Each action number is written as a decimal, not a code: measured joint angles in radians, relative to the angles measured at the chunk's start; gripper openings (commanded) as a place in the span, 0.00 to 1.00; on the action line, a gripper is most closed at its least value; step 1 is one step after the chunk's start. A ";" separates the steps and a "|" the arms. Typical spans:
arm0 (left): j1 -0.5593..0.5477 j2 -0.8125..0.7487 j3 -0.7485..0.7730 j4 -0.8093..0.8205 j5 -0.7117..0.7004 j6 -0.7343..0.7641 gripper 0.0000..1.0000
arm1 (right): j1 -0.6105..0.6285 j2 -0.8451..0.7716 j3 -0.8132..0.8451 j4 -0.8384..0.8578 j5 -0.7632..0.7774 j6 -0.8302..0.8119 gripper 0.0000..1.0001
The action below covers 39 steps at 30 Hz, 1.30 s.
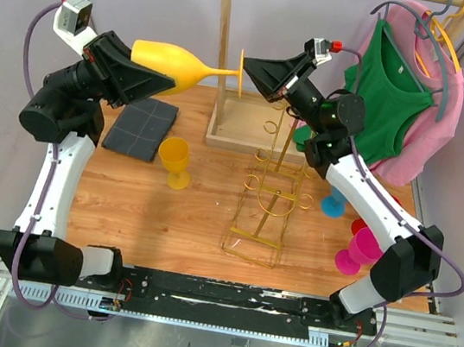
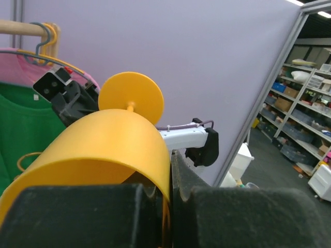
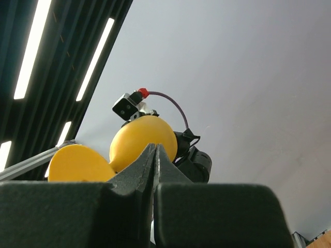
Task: Take the wine glass off the wine glass rack
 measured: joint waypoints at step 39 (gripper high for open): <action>-0.533 0.167 0.444 -2.404 -0.794 2.048 0.00 | 0.002 -0.510 0.332 -1.662 0.523 -1.136 0.98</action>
